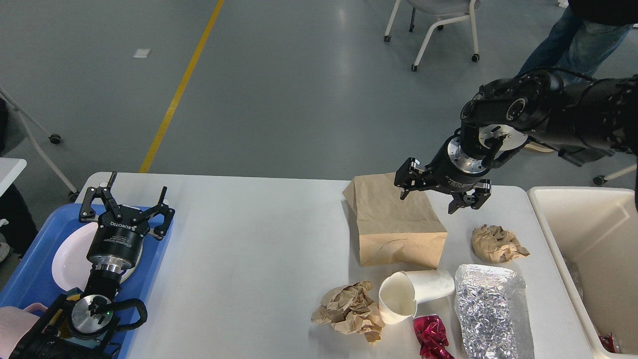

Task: Tidy desktop
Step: 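Grasp the top of the brown paper bag with the right gripper and lift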

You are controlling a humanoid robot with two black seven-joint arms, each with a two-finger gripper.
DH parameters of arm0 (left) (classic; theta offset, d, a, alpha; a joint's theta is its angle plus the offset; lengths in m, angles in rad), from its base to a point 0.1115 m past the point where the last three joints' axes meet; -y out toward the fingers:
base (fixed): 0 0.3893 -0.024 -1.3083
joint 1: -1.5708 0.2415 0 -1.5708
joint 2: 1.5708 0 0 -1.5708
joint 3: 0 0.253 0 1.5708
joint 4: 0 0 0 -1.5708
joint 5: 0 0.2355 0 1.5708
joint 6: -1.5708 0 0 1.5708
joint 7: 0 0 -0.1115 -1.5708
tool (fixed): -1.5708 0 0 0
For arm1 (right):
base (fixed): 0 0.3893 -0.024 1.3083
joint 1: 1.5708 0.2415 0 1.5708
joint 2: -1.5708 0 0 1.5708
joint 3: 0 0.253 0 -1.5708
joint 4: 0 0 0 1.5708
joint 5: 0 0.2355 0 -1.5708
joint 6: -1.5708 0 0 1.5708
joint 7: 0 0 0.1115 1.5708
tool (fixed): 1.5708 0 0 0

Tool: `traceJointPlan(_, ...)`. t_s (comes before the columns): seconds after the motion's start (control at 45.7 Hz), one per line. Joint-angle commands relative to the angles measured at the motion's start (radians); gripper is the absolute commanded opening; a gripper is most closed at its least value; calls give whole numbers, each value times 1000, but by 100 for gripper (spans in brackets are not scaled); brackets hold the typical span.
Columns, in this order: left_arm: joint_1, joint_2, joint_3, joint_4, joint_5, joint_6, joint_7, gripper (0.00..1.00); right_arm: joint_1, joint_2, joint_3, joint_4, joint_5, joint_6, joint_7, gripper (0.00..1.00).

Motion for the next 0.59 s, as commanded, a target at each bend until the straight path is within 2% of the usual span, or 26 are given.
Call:
traceJointPlan(0.0, 0, 0, 0, 0, 0, 0, 0, 96, -73, -1, 30, -7, 46, -34, 0, 100)
traceJointPlan(0.306, 0, 0, 0, 0, 0, 0, 0, 96, -178, -22, 46, -41, 180, -49, 0, 100)
traceJointPlan(0.46, 0, 0, 0, 0, 0, 0, 0, 96, -260, -41, 61, -43, 396, -150, 0, 100)
traceJointPlan(0.569, 0, 0, 0, 0, 1, 0, 0, 96, -296, -41, 105, -49, 451, -224, 0, 100)
